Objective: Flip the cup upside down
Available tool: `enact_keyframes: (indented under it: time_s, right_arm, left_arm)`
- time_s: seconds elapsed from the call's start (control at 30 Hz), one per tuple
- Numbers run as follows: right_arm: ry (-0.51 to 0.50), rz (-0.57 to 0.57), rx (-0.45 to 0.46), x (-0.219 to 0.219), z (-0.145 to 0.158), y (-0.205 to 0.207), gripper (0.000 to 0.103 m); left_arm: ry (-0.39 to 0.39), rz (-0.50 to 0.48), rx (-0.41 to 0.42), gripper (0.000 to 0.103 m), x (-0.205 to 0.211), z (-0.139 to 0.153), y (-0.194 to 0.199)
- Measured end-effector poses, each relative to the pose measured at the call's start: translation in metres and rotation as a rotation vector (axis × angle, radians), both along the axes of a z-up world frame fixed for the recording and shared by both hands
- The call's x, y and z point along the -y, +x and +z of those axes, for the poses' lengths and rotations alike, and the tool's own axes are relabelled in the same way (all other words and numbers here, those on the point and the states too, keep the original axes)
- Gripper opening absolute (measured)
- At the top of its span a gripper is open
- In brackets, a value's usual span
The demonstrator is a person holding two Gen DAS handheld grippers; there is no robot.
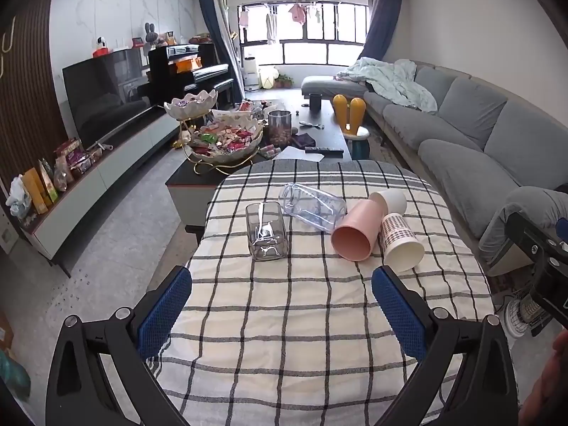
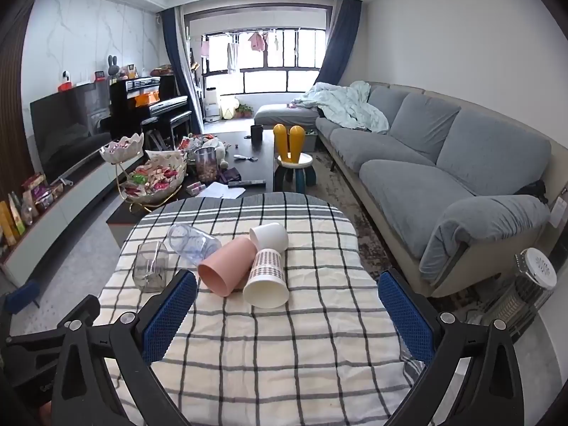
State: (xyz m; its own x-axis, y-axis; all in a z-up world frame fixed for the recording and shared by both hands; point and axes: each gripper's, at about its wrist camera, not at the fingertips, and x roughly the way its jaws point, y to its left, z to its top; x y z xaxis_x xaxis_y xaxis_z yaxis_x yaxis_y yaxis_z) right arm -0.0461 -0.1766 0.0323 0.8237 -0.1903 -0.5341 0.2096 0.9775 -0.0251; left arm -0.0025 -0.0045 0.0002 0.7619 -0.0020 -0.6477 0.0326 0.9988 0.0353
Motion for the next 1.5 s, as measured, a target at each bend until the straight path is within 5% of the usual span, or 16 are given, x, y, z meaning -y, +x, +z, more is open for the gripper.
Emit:
enact_keyframes:
  time_s: [1.5]
  right_arm:
    - [0.025,-0.004,-0.027,0.0029,-0.0086,0.0028,0.103]
  left_arm:
    - [-0.023,0.007,-0.018,0.103,-0.0067,-0.0062,0.0047]
